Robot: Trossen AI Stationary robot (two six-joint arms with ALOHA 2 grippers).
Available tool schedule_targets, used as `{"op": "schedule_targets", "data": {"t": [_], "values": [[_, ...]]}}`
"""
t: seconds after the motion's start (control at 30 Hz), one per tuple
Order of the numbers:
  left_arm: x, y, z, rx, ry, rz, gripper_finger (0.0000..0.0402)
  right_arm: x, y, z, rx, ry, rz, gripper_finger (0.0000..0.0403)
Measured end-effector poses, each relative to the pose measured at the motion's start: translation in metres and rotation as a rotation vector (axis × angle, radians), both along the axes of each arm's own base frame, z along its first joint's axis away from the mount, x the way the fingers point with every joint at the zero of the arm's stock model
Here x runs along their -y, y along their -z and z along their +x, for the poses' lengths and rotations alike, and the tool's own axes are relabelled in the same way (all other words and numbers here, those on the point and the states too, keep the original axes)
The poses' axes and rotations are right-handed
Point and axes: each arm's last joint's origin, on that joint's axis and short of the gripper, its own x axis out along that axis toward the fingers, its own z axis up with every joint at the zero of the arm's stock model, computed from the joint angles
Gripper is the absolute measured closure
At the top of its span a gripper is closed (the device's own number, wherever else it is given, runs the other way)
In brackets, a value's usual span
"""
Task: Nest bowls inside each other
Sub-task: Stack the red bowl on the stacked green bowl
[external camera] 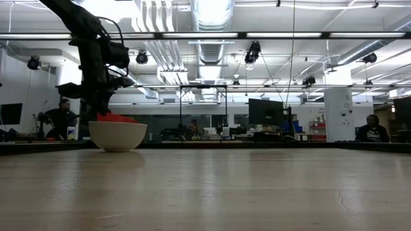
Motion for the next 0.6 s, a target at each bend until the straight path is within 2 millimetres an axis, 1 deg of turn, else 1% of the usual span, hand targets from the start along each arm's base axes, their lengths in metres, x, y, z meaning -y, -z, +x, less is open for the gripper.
{"op": "schedule_targets", "data": {"t": [0.47,0.6], "values": [[0.0002,0.0000,0.0003,0.010,0.001,-0.007,0.0364,-0.0001,0.0000,0.0000,0.000,-0.001,-0.001,0.0351],[0.0003,-0.0001,0.0006,0.019,0.004,-0.012,0.0348,0.0000,0.0000,0.0000,0.001,-0.001,-0.002,0.0351]]}}
